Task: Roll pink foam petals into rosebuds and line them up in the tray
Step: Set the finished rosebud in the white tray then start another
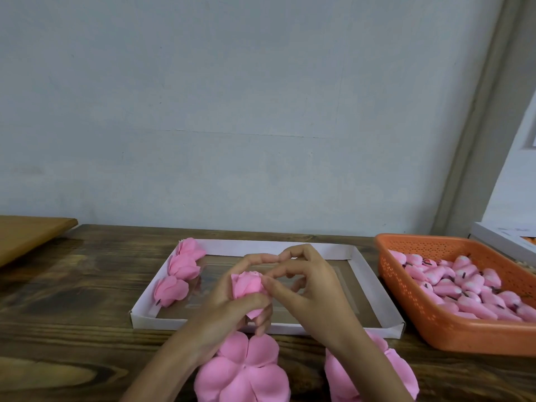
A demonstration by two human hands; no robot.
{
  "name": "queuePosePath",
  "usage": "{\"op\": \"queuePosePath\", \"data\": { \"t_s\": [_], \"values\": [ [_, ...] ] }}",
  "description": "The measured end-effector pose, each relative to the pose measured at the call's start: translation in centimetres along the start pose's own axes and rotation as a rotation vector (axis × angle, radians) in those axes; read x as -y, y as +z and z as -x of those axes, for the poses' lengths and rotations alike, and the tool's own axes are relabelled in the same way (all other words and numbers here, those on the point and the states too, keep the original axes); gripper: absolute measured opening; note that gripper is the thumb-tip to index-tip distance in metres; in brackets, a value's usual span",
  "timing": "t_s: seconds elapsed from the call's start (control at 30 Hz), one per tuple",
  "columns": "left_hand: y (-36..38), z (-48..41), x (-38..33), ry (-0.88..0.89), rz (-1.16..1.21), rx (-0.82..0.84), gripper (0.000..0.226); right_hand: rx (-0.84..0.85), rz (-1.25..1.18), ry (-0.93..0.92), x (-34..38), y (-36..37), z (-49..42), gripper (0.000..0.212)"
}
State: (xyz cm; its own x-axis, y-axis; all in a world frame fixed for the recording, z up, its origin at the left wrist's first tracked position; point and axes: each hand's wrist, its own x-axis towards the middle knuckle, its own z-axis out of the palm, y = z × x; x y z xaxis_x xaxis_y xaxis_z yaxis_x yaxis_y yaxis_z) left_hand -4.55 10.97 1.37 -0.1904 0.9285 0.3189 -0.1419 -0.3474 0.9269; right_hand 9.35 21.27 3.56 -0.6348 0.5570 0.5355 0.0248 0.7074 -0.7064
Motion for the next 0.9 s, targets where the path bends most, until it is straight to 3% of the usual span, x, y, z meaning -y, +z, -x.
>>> {"op": "queuePosePath", "data": {
  "t_s": [0.17, 0.33, 0.63, 0.9],
  "values": [
    [0.0, 0.0, -0.2, -0.016, 0.03, -0.026, 0.04, 0.018, -0.089, 0.061, -0.2, 0.2, -0.1, 0.012],
    [-0.2, -0.2, 0.0, -0.006, 0.068, -0.074, 0.038, 0.053, -0.189, 0.096, 0.1, 0.2, 0.0, 0.02],
    [0.0, -0.3, 0.3, 0.044, 0.044, -0.099, 0.03, 0.1, -0.209, 0.119, 0.3, 0.1, 0.0, 0.017],
    [-0.4, -0.3, 0.3, 0.067, 0.049, -0.048, 0.052, 0.145, -0.344, 0.069, 0.4, 0.5, 0.2, 0.024]
  ]
}}
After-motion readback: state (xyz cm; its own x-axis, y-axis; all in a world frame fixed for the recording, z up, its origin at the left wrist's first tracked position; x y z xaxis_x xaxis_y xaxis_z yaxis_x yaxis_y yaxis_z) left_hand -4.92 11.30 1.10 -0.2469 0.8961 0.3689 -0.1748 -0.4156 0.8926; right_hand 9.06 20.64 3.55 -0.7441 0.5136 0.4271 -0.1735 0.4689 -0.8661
